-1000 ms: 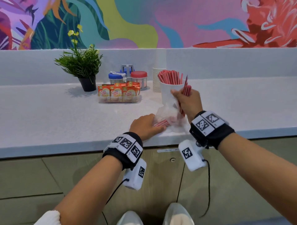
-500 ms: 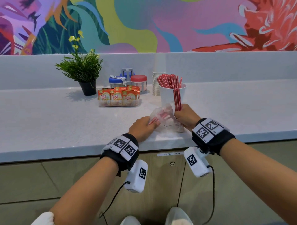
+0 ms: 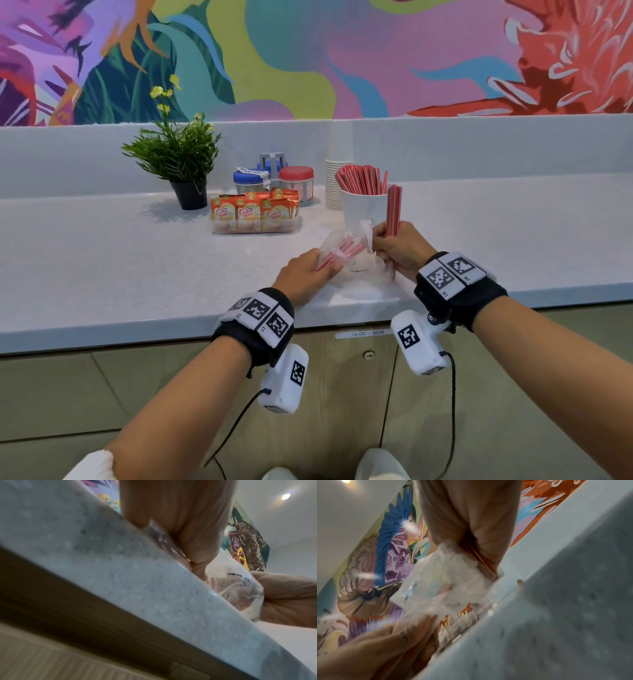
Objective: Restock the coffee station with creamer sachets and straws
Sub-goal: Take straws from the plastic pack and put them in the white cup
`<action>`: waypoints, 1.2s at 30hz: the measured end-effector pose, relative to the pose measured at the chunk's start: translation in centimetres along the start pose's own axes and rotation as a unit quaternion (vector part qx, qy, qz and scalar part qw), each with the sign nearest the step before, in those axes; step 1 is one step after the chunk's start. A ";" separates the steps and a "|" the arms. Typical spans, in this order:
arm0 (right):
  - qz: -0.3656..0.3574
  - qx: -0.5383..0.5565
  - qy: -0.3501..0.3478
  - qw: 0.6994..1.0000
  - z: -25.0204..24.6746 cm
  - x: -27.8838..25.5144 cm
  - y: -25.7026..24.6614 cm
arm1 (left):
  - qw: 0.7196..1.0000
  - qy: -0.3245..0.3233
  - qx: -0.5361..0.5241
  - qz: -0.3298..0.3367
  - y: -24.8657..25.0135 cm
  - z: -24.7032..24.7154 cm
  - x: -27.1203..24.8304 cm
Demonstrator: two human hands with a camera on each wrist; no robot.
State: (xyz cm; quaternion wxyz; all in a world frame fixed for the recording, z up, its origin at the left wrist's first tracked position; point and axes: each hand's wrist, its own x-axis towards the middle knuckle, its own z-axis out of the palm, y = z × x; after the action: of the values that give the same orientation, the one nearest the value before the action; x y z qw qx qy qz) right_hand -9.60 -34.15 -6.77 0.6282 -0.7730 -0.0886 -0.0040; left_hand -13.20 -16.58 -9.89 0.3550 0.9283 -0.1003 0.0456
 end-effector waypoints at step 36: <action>-0.059 0.061 0.071 0.994 0.0 1.9 -1.0 | 0.982 -0.065 0.173 -0.027 4.1 -1.0 2.1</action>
State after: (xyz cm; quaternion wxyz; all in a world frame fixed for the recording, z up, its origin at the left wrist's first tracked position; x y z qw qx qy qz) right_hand -7.86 -33.72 -5.56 0.6777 -0.7243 -0.0892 -0.0907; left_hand -12.08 -19.19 -6.17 0.1825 0.9792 -0.0885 -0.0077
